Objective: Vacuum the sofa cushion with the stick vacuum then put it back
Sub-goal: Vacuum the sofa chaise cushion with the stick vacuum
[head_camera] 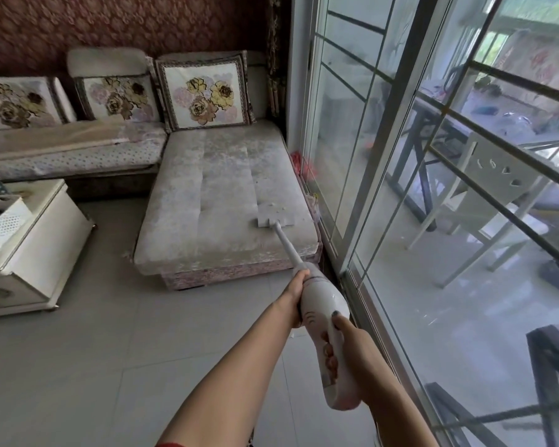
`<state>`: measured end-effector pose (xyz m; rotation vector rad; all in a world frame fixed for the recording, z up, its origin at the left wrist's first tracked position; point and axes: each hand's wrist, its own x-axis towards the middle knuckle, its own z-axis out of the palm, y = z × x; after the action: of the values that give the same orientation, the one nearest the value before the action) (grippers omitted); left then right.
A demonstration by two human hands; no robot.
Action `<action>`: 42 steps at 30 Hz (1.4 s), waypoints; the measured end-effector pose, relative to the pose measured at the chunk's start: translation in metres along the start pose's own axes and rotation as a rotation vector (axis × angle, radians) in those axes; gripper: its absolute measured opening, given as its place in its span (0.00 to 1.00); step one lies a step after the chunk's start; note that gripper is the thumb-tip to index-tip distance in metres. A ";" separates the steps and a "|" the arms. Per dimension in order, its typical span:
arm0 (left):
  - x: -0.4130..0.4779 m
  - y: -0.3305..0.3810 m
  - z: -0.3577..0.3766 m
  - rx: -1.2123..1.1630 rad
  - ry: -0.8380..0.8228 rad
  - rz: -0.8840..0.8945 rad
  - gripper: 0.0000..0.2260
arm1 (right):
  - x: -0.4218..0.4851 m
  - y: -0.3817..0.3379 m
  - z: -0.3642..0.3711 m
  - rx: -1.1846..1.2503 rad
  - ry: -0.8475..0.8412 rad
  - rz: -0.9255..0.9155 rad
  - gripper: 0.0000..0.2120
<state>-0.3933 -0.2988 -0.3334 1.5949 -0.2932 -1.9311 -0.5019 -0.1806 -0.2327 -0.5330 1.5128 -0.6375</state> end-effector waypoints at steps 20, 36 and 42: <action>0.069 0.121 -0.016 -0.064 -0.067 -0.028 0.33 | 0.087 -0.100 0.057 0.028 0.004 0.058 0.25; 0.129 0.229 -0.028 -0.059 -0.048 -0.057 0.25 | 0.171 -0.183 0.098 -0.025 -0.026 0.043 0.24; 0.152 0.279 -0.020 -0.057 -0.048 0.002 0.25 | 0.216 -0.225 0.105 -0.043 -0.068 0.033 0.24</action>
<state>-0.3012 -0.6029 -0.3143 1.5126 -0.2579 -1.9611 -0.4186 -0.4987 -0.2379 -0.5556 1.4714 -0.5571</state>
